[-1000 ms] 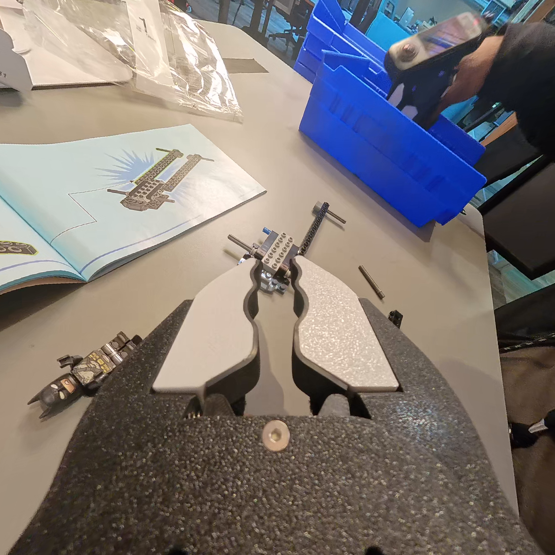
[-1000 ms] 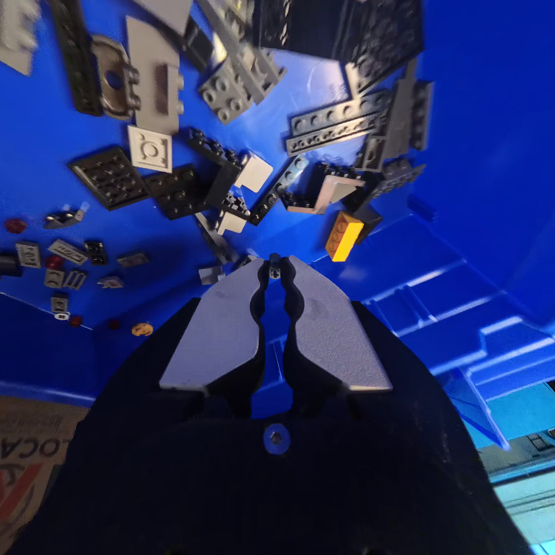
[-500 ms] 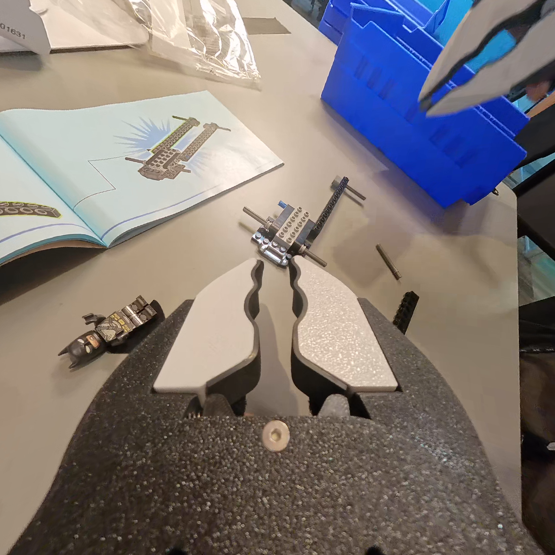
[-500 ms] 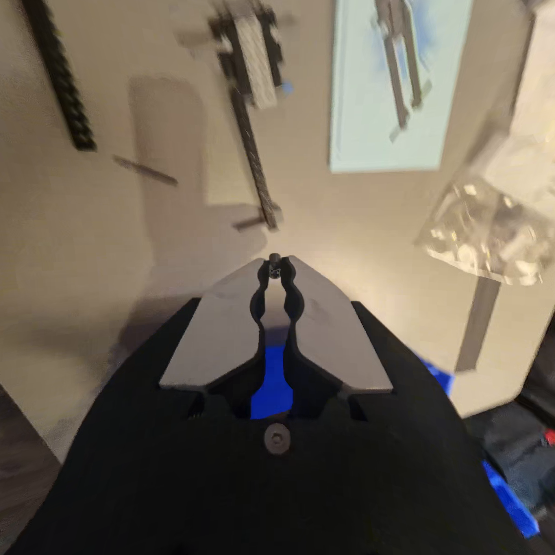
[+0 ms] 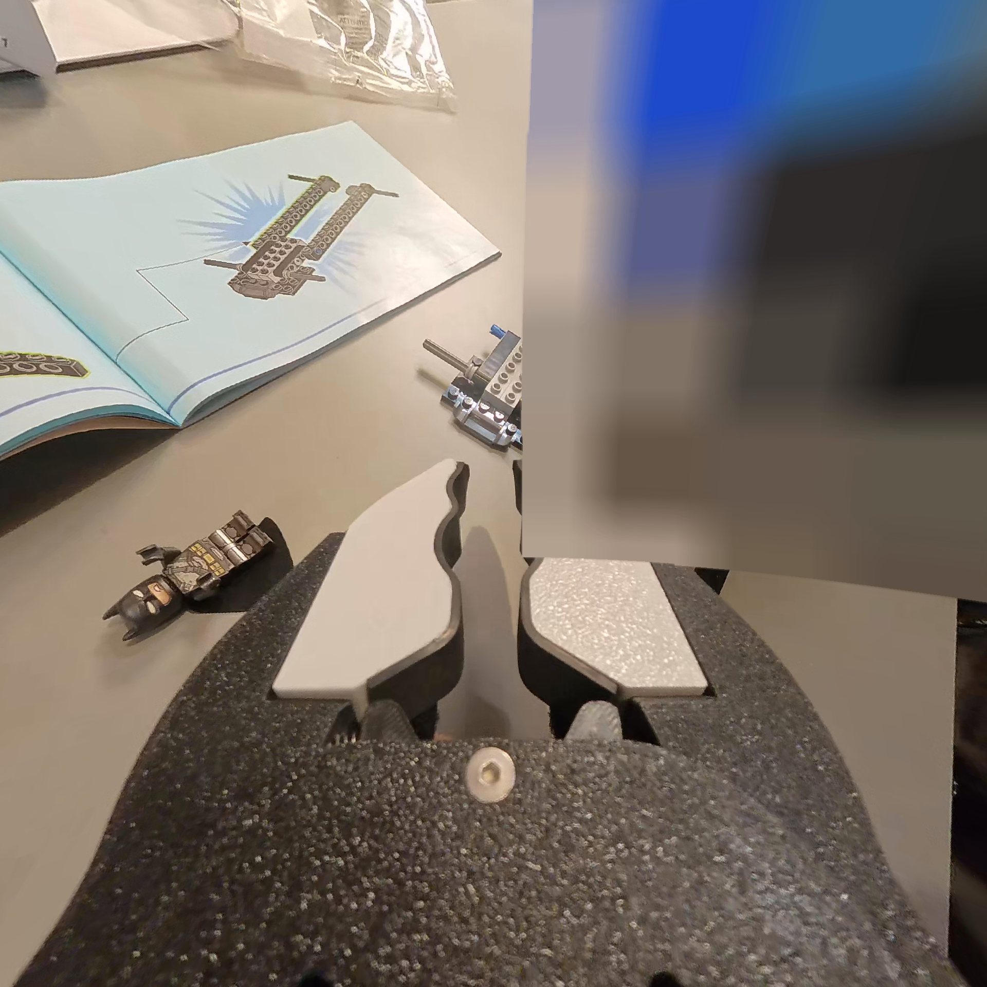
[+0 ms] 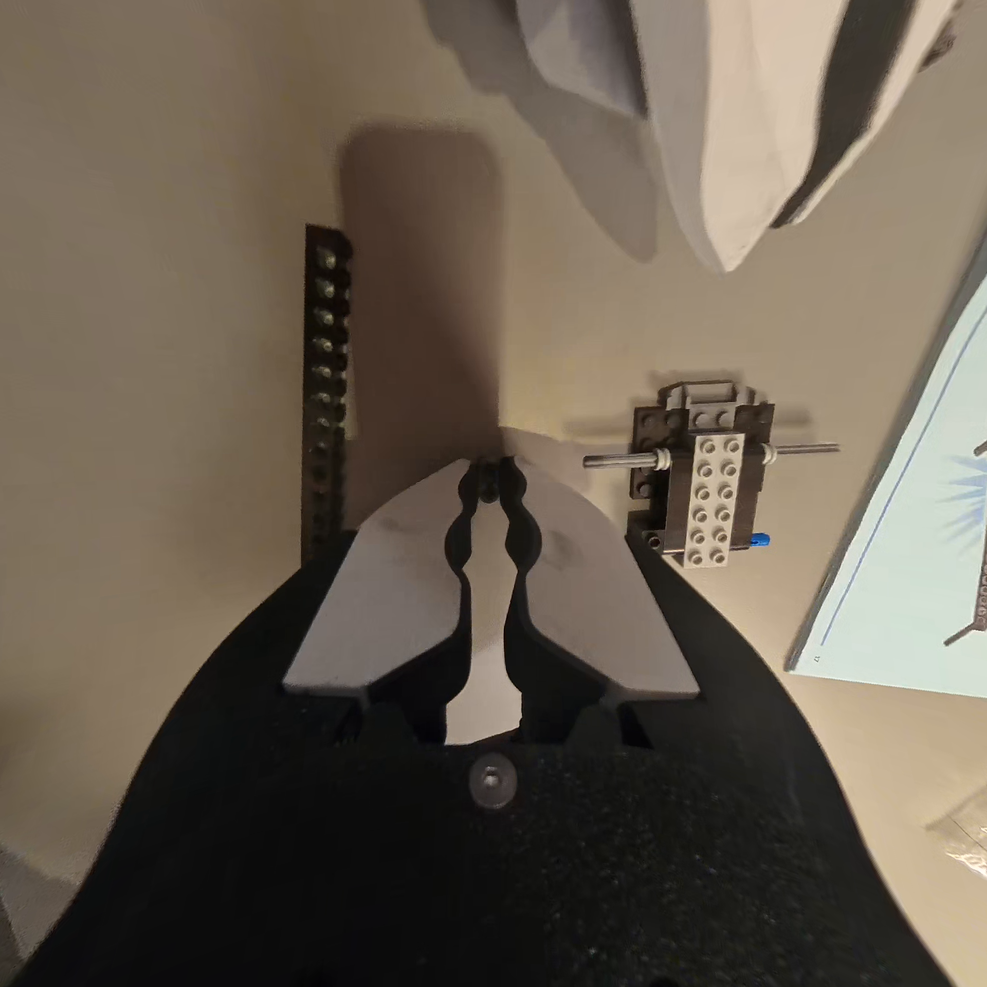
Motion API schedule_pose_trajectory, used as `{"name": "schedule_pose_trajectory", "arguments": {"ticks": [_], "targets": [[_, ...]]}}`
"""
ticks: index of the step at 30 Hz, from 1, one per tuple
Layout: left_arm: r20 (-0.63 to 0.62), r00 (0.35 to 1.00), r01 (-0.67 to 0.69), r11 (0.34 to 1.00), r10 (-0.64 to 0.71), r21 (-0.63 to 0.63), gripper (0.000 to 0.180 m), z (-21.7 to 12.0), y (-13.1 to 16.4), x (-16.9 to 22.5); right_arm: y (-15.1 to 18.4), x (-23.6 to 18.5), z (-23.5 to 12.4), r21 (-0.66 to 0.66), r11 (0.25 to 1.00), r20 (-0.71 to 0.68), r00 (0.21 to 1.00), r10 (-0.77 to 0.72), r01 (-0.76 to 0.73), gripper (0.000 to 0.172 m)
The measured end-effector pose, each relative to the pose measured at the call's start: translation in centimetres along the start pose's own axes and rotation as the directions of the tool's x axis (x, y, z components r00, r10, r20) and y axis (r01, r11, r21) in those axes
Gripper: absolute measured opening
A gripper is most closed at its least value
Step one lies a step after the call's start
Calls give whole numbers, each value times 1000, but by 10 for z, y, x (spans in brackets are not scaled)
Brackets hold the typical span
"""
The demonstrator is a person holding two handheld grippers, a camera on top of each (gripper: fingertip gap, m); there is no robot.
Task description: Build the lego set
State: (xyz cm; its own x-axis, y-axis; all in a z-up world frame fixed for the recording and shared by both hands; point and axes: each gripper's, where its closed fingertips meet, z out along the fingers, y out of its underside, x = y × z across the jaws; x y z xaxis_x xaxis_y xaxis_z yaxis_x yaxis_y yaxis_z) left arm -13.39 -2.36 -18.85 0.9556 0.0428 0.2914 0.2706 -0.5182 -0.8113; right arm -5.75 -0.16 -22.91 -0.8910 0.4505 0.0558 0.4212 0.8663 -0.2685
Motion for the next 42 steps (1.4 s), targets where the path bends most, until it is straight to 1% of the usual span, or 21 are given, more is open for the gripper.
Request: {"name": "schedule_pose_trajectory", "arguments": {"ticks": [5,7,11,14,16,18,21,24,27,29,30,33,36,39,42], "targets": [[-13,1000,18,1000,-18,5,17,-1,0,-1,1,2,-1,25,1000,2,1000,15,-15,9],[-18,999,28,1000,-28,8,17,-1,-1,-1,0,2,-6,51,998,8,1000,24,-24,11],[-29,998,47,999,-47,16,17,-2,-2,-2,3,15,-39,135,988,-27,996,82,-78,16],[-39,997,64,998,-63,24,17,-3,-3,-3,19,33,-75,194,970,-82,983,163,-145,16],[-49,996,72,997,-71,26,17,-3,-3,-3,40,43,-100,212,959,-130,967,220,-190,16],[-51,996,80,996,-79,29,17,-4,-4,-4,69,49,-123,198,952,-177,947,267,-232,16],[-49,997,68,997,-66,33,17,-4,-4,-3,125,50,-156,134,942,-229,915,332,-308,16],[-37,999,29,999,-28,35,17,-5,-5,-3,191,45,-185,60,916,-262,880,397,-396,17],[-28,1000,4,998,-3,56,17,-7,-8,-6,254,32,-201,1,880,-252,852,460,-475,18],[-39,999,25,997,-22,78,17,-9,-11,-8,286,17,-202,-35,876,-215,860,463,-481,19],[-43,998,42,995,-38,89,18,-9,-13,-10,297,8,-200,-51,882,-183,873,453,-468,19],[-56,995,92,988,-86,123,18,-10,-19,-16,312,-14,-183,-83,907,-102,909,405,-413,21],[-66,991,122,983,-114,137,18,-11,-20,-19,313,-23,-167,-98,932,-51,937,344,-348,23],[-72,990,133,979,-123,155,18,-13,-22,-20,314,-14,-165,-78,943,-73,945,319,-324,25],[-74,988,148,977,-138,155,18,-13,-22,-21,317,6,-175,-12,938,-135,930,341,-346,25]]}}
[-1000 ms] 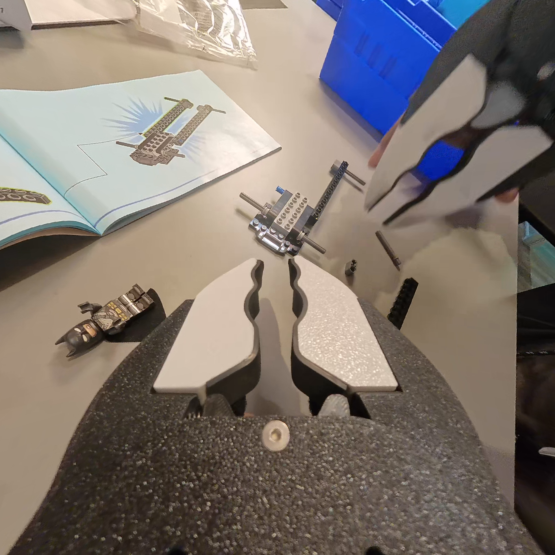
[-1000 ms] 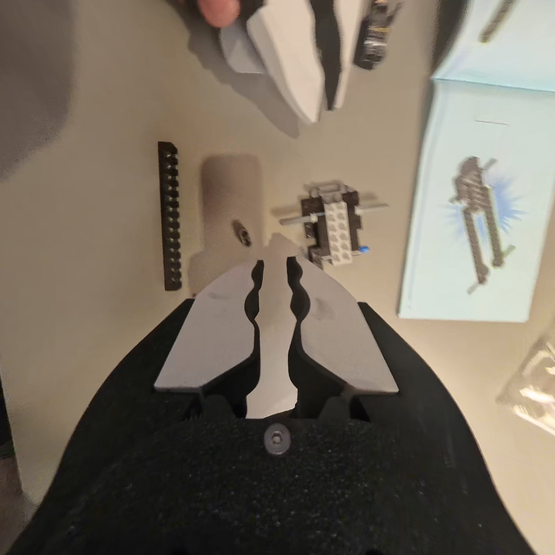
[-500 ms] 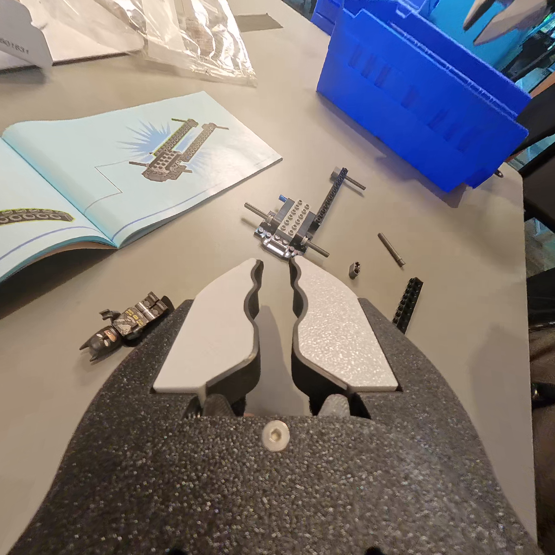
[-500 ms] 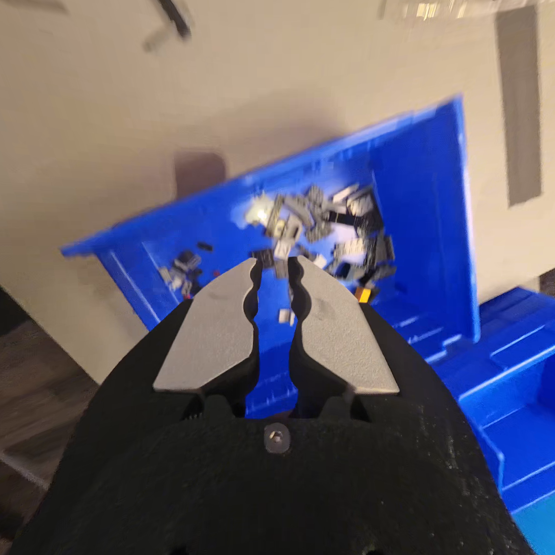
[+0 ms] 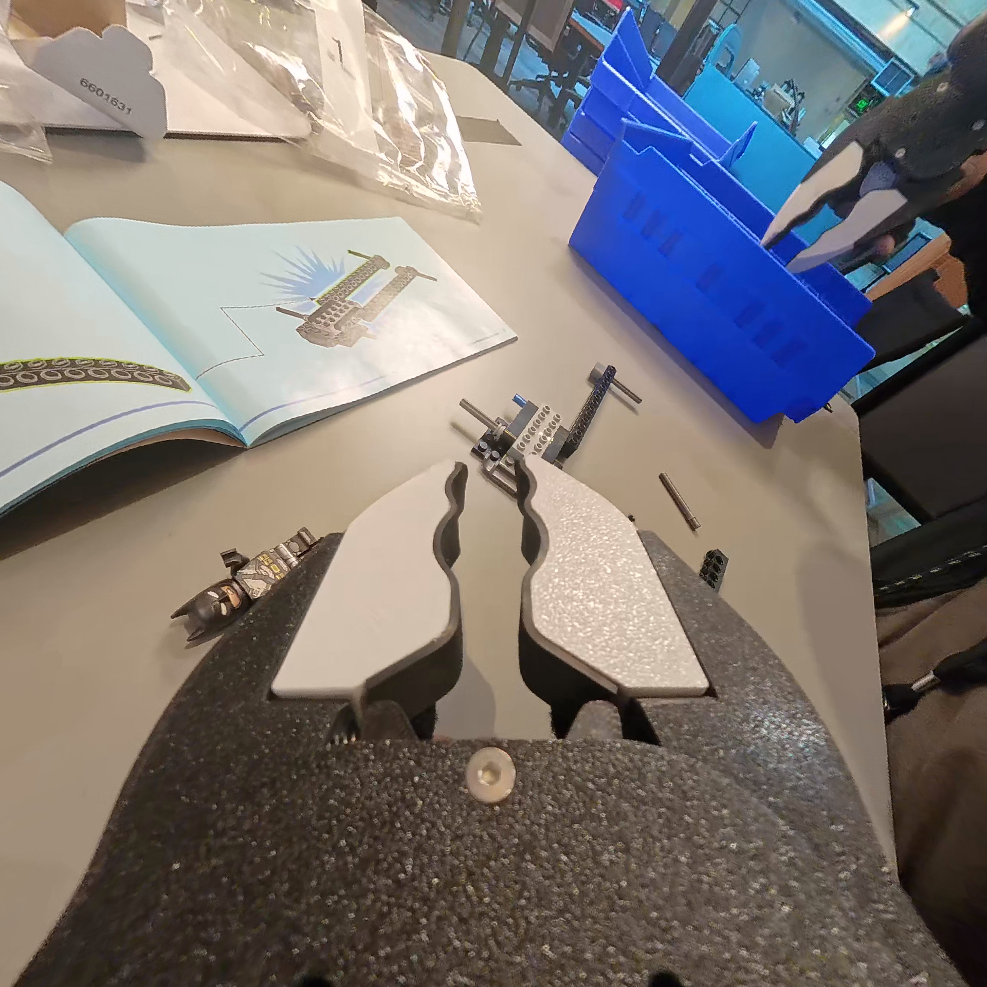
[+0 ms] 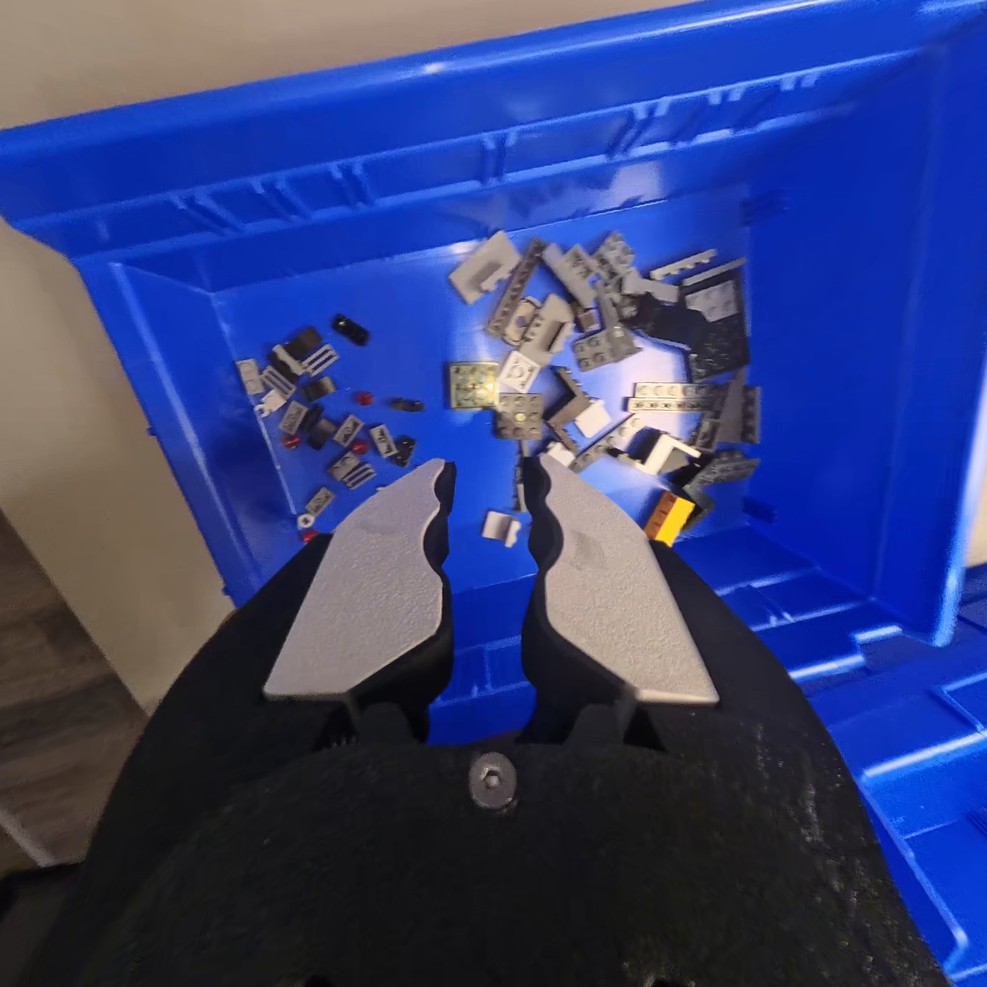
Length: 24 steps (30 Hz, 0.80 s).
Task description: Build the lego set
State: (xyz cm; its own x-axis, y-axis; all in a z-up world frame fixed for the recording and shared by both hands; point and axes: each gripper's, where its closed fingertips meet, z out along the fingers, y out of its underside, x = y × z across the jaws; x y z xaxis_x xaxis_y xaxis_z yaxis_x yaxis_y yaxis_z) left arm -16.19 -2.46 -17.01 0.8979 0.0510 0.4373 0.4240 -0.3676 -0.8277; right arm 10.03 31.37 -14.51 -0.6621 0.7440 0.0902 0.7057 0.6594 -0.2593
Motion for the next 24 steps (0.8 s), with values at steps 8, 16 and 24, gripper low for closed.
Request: {"name": "schedule_pose_trajectory", "arguments": {"ticks": [8,16,24], "targets": [[20,1000,8,999,-7,-42,18,5,5,-3,4,32,-6,87,995,-71,996,54,-47,33],[26,999,26,998,-25,-52,18,6,6,-5,-2,22,0,112,994,-38,999,3,1,33],[25,999,30,998,-29,-52,18,6,6,-5,-16,-19,17,101,986,70,988,-140,132,26]]}}
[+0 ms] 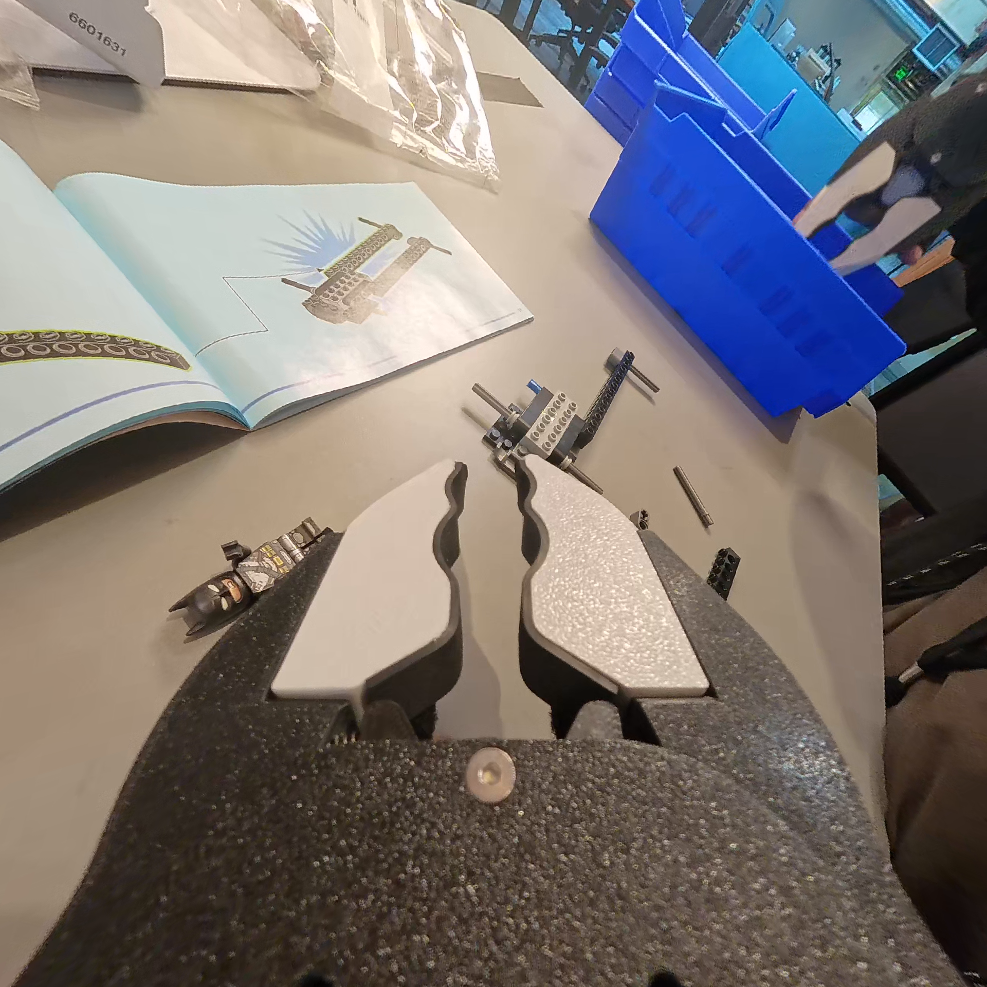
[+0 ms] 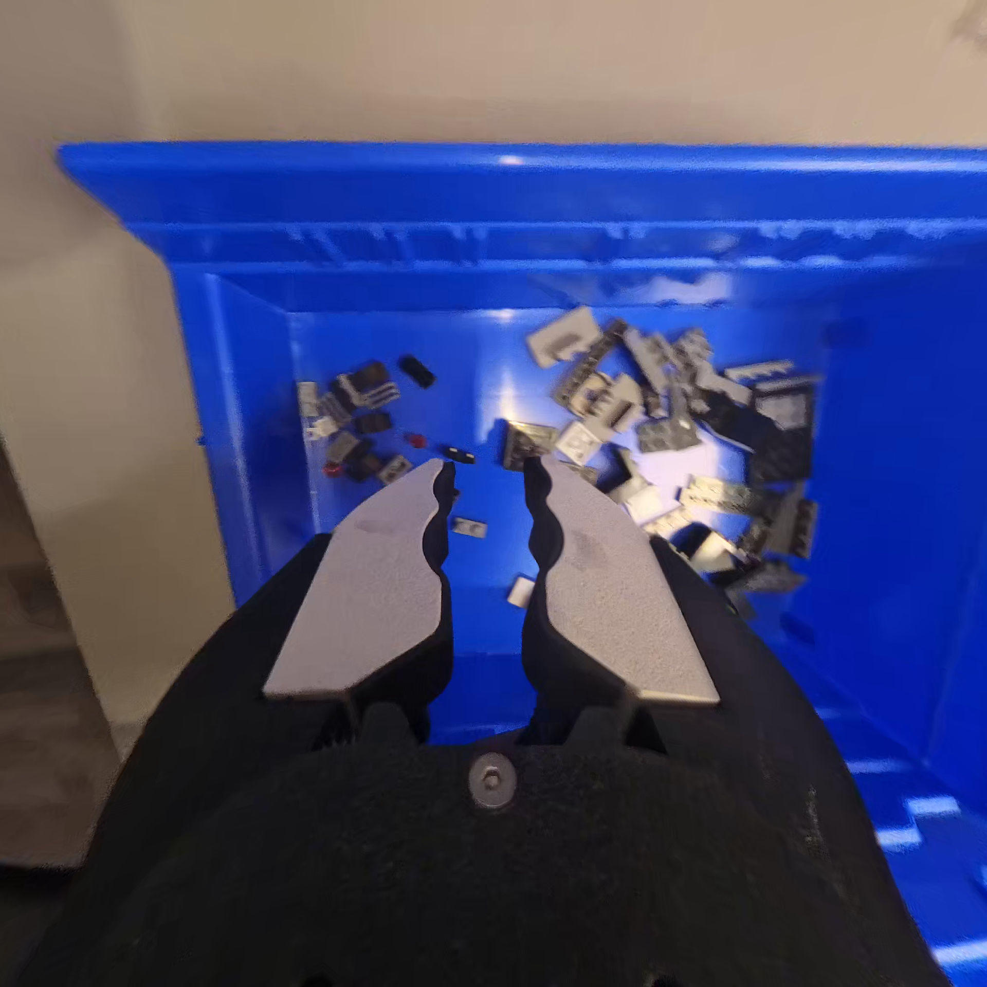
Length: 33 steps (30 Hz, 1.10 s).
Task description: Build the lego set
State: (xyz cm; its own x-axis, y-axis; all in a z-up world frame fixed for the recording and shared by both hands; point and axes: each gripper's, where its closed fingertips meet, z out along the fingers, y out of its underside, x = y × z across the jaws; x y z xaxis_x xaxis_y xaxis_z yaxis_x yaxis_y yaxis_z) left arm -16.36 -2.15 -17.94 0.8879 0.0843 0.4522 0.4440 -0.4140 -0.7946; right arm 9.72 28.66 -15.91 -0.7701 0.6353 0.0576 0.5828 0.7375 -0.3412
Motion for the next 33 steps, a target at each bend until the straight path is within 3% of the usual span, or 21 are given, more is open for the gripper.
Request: {"name": "schedule_pose_trajectory", "arguments": {"ticks": [4,9,25,33], "targets": [[-2,1000,4,1000,-4,-5,18,1,0,0,-7,-45,19,-24,992,205,972,-116,124,19],[2,1000,1,1000,-1,-8,18,1,1,0,3,-74,34,-104,980,380,917,-119,170,13],[1,1000,12,1000,-12,-20,18,2,2,-1,26,-68,54,-167,944,345,914,-214,284,15],[-2,1000,14,1000,-14,-19,18,2,2,-1,23,-68,55,-131,951,319,920,-228,281,18]]}}
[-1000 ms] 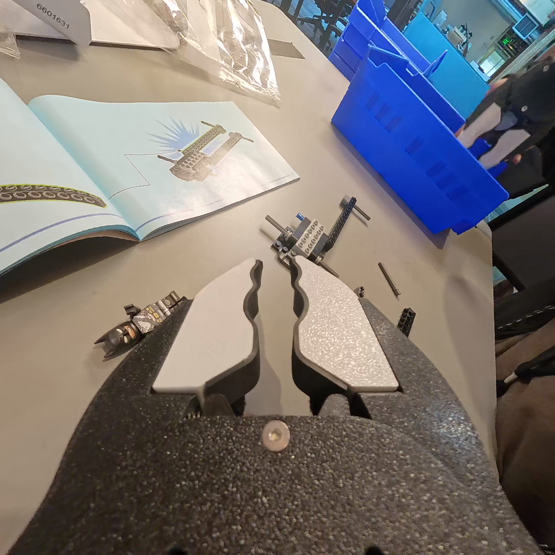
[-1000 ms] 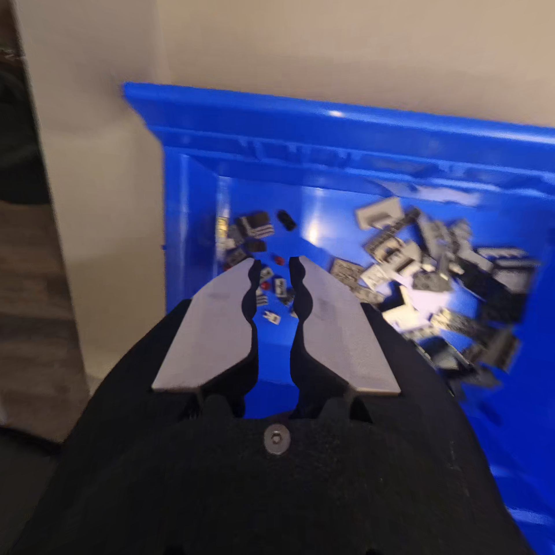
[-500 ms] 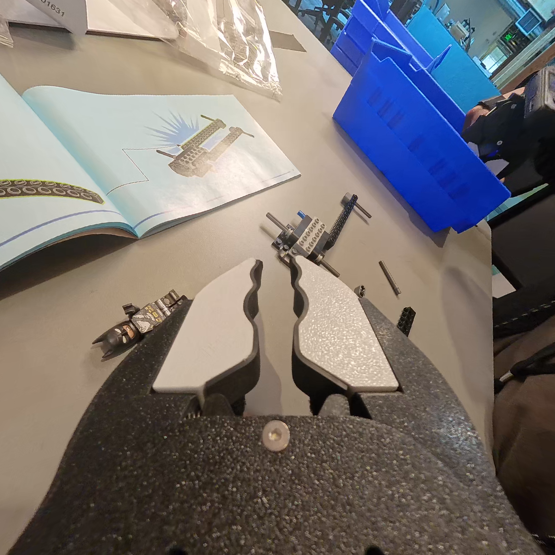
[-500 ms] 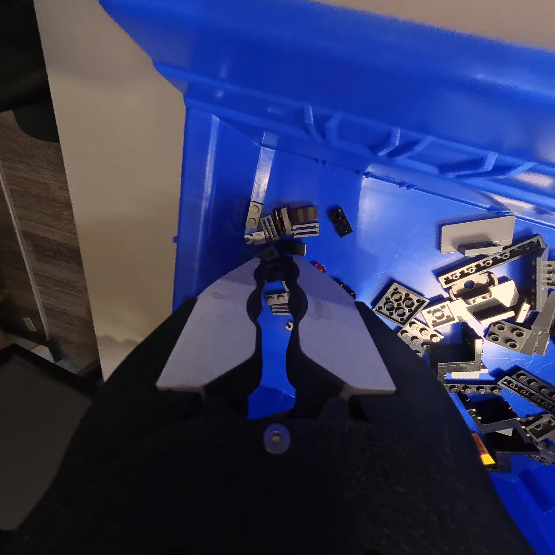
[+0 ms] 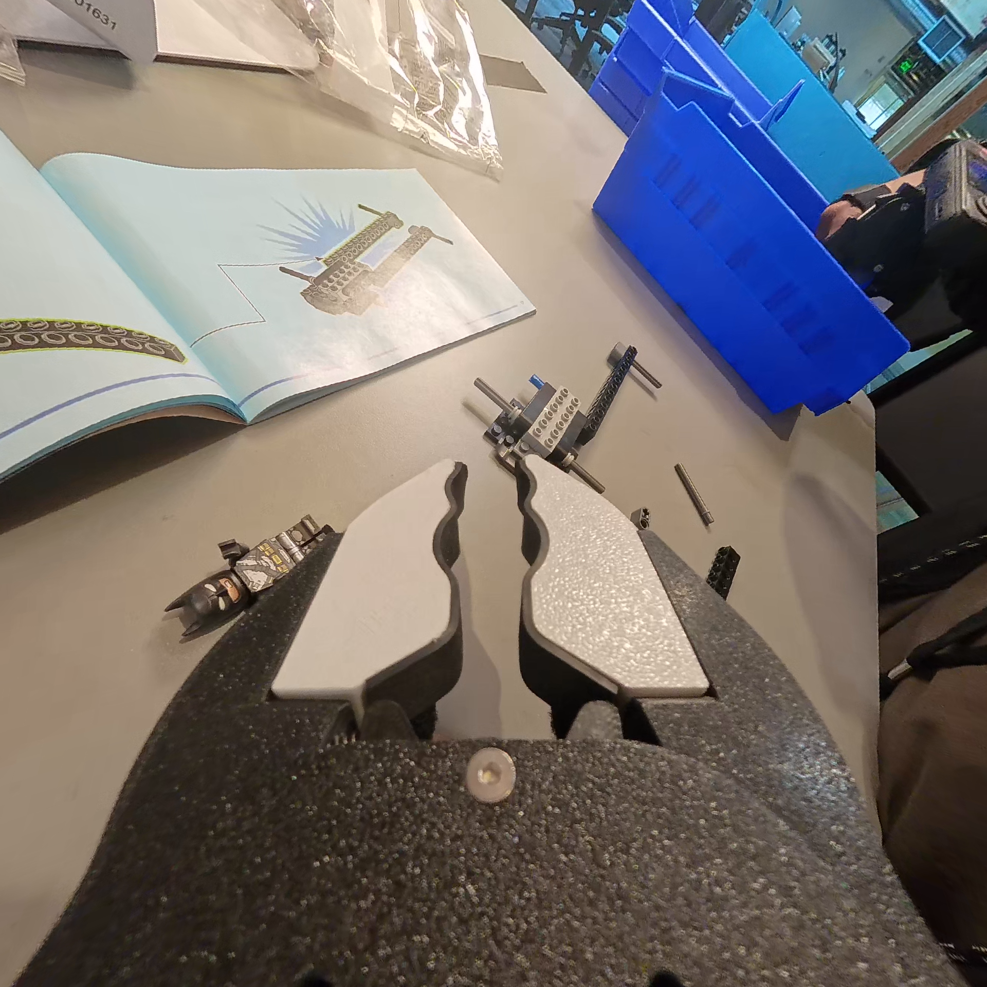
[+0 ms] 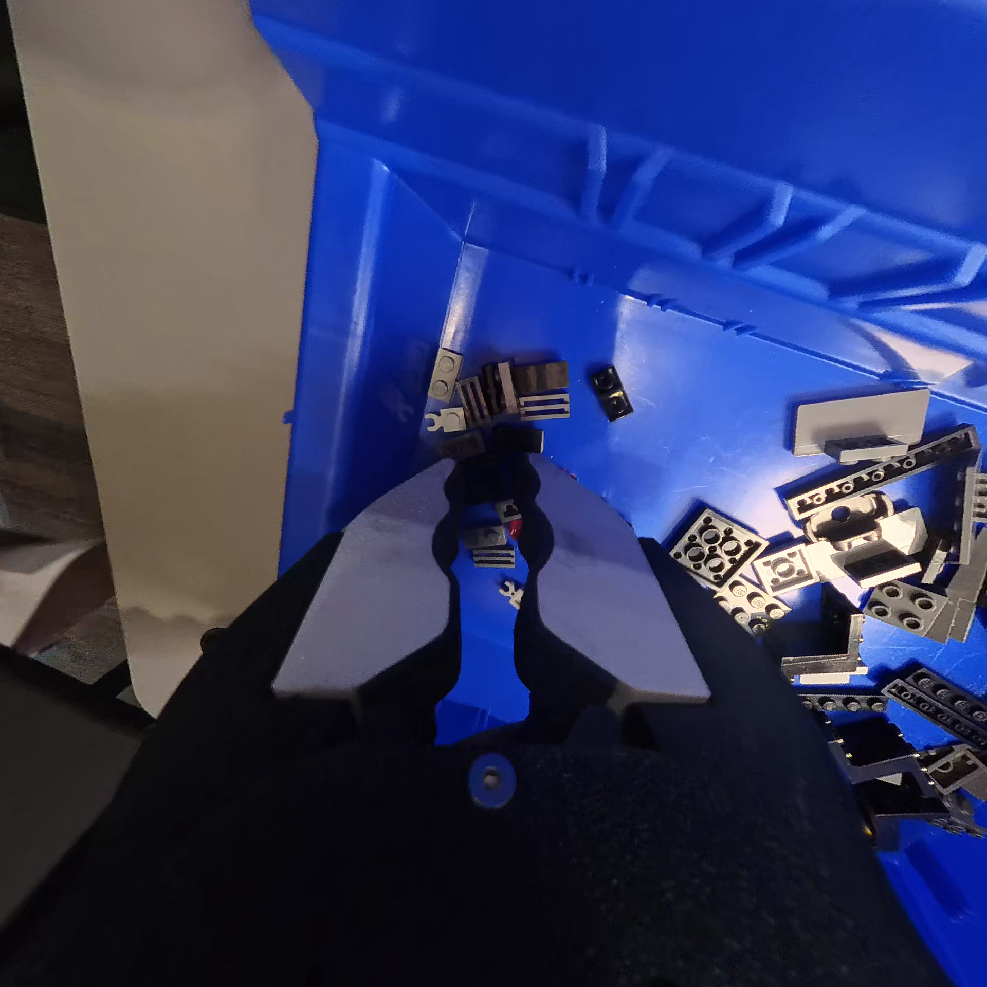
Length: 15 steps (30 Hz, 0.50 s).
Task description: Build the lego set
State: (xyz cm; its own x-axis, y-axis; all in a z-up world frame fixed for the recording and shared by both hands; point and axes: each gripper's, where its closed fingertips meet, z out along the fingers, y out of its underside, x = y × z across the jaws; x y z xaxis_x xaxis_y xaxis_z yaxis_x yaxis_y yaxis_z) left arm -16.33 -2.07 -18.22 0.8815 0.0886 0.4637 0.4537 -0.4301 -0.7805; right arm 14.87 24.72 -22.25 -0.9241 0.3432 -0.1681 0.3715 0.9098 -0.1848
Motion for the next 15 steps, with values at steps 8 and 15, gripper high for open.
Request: {"name": "schedule_pose_trajectory", "arguments": {"ticks": [8,15], "targets": [[-2,1000,1,1000,-1,-2,18,0,0,0,0,-3,-2,20,1000,1,1000,2,-2,18],[-1,1000,1,1000,-1,-4,18,0,1,0,1,4,1,21,1000,-37,999,0,1,16]]}}
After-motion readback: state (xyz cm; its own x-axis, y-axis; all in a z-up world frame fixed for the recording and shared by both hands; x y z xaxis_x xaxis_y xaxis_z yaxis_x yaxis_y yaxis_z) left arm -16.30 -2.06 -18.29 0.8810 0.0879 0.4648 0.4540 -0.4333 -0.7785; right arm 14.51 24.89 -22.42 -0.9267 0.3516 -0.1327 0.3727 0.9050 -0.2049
